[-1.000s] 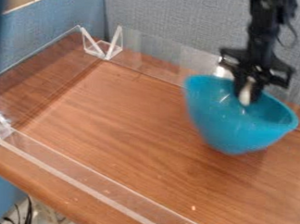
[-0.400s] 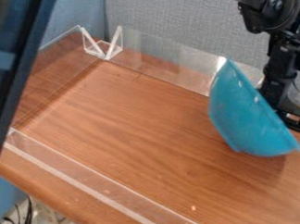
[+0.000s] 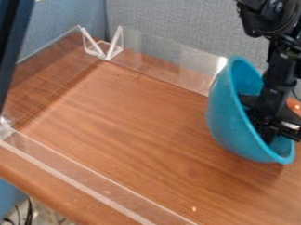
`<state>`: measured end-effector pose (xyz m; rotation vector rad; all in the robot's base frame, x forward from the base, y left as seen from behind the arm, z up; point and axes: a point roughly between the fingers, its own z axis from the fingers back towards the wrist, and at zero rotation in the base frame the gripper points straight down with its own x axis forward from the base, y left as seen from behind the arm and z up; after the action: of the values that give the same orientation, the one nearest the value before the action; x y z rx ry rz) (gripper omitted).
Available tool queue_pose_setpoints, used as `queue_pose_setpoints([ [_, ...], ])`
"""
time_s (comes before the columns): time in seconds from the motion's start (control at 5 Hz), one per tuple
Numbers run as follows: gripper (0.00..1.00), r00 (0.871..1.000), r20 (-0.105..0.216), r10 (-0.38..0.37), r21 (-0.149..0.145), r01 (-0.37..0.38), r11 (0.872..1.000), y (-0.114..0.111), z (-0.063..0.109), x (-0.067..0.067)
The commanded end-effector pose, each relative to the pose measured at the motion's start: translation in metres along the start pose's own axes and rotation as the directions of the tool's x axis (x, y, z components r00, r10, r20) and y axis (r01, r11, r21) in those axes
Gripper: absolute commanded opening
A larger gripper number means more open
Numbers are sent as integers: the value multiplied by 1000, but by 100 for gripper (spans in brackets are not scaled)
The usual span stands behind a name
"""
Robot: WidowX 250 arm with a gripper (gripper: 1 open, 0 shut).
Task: Put the mushroom in the blue bowl
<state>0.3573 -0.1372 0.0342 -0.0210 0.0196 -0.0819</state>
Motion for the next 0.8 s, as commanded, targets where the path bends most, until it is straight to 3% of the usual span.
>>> queue_pose_setpoints([
  [0.0, 0, 996, 90, 9, -26, -6, 1000, 5, 34, 5],
  [0.4, 0, 997, 75, -1, -25, 3, 1000, 12, 22, -4],
  [0.6, 0, 998, 67, 4, -23, -2, 1000, 19, 15, -2],
])
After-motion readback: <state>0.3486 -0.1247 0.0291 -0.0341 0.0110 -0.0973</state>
